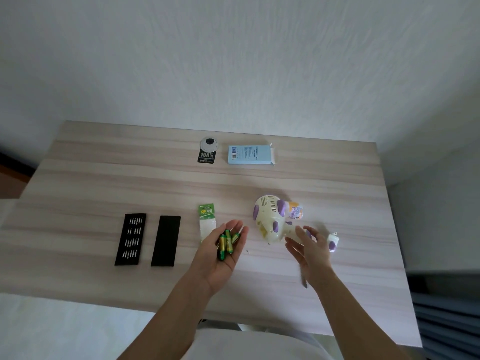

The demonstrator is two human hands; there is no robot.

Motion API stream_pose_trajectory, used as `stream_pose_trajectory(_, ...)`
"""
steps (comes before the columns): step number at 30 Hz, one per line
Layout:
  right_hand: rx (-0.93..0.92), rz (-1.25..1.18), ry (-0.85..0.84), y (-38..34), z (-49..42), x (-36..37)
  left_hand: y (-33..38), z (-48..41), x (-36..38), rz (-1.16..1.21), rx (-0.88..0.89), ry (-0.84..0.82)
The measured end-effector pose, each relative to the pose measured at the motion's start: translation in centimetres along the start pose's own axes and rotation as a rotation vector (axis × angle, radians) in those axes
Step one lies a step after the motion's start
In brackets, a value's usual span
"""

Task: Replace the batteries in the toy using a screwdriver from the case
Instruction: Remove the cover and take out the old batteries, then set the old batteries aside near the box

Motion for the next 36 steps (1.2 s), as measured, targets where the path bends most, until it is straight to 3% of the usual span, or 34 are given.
stream_pose_trajectory(5,-0.143,0.300,0.030,-2.4,0.9,-2.5,-1.2,0.5,1.2,0.009,0.002,-0.037)
stream_pose_trajectory(9,-0.641,0.746,0.109,-7.5,4.9,-3.0,-2.5,1.5,2.3,0.010,-0.003,-0.080)
stream_pose_trajectory(12,-0.836,0.793,-0.090,-9.2,9.7,0.0,-3.4,2.2,3.6,0.034,0.014,-0.112)
stream_pose_trajectory(16,-0.771,0.829,-0.412,-7.2,14.2,4.5,-4.9,3.4,5.7,-0.029,0.058,-0.181)
stream_pose_trajectory(24,-0.749,0.903,-0.355,-6.3,13.9,5.0,-6.5,4.1,5.7,-0.005,0.136,-0.138)
stream_pose_trajectory(30,-0.740,1.016,-0.563,-4.7,14.6,6.1,-6.3,4.5,4.4,-0.011,0.296,-0.065)
stream_pose_trajectory(36,-0.701,1.063,-0.645,-3.0,15.3,7.0,-5.6,5.0,3.2,-0.056,0.394,-0.031)
Point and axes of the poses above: each hand's wrist, its own z-axis away from the middle knuckle, its own x-axis out of the palm, y = z × x, the point moved 8 cm from there along -z, towards the middle knuckle, and after that the axes turned 6 degrees about y, right-handed, at the moved point
